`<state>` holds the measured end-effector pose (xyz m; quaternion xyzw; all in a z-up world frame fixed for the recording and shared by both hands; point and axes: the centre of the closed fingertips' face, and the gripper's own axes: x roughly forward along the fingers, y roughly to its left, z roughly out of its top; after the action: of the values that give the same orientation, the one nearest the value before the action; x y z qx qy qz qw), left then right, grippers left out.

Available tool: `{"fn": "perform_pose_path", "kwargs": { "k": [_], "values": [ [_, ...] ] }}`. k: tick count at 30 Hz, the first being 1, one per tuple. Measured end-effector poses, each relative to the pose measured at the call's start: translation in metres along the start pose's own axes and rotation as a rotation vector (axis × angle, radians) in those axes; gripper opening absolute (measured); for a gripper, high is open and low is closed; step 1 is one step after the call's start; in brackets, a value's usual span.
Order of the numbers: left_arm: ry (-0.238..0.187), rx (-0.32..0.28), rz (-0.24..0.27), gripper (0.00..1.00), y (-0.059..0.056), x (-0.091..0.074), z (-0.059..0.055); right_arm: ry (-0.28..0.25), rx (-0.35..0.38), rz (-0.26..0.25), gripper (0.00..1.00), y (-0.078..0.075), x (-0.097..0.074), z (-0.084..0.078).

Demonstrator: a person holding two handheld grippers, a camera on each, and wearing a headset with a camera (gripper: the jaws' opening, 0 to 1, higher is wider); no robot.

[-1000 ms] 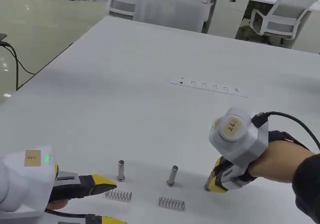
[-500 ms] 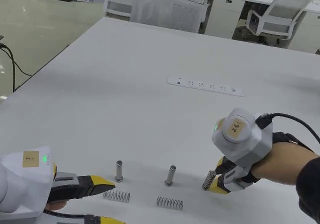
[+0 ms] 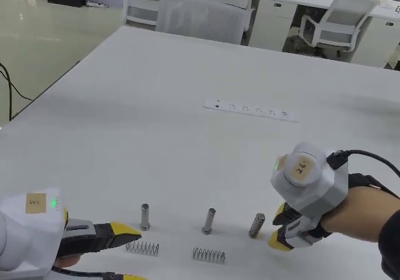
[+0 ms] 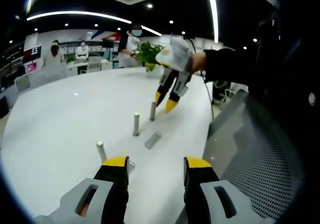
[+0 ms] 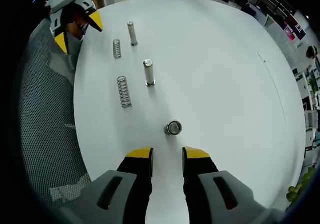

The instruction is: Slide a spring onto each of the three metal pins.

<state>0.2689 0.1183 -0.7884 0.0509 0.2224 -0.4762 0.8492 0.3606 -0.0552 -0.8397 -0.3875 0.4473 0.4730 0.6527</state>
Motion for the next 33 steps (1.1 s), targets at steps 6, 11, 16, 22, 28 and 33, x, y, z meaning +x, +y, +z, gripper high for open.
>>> {"fn": "perform_pose_path", "kwargs": {
  "k": [6,11,16,22,28,33],
  "values": [
    [0.002,0.006,-0.007,0.37,-0.002,0.001,0.000,-0.002,0.014,-0.005,0.21,0.004,-0.002,-0.004],
    [0.003,0.009,-0.012,0.38,-0.003,0.001,0.000,-0.004,0.022,-0.006,0.21,0.008,-0.004,-0.005],
    [0.003,0.012,-0.015,0.38,-0.003,0.001,0.000,-0.007,0.029,-0.006,0.21,0.013,-0.005,-0.007],
    [0.005,0.015,-0.021,0.38,-0.004,0.001,0.000,-0.011,0.037,-0.006,0.21,0.017,-0.008,-0.008],
    [0.007,0.020,-0.027,0.38,-0.006,0.001,0.000,-0.017,0.039,-0.005,0.21,0.023,-0.010,-0.007],
    [0.009,0.026,-0.034,0.38,-0.007,0.002,0.000,-0.024,0.039,0.000,0.21,0.032,-0.012,-0.004]
  ]
}}
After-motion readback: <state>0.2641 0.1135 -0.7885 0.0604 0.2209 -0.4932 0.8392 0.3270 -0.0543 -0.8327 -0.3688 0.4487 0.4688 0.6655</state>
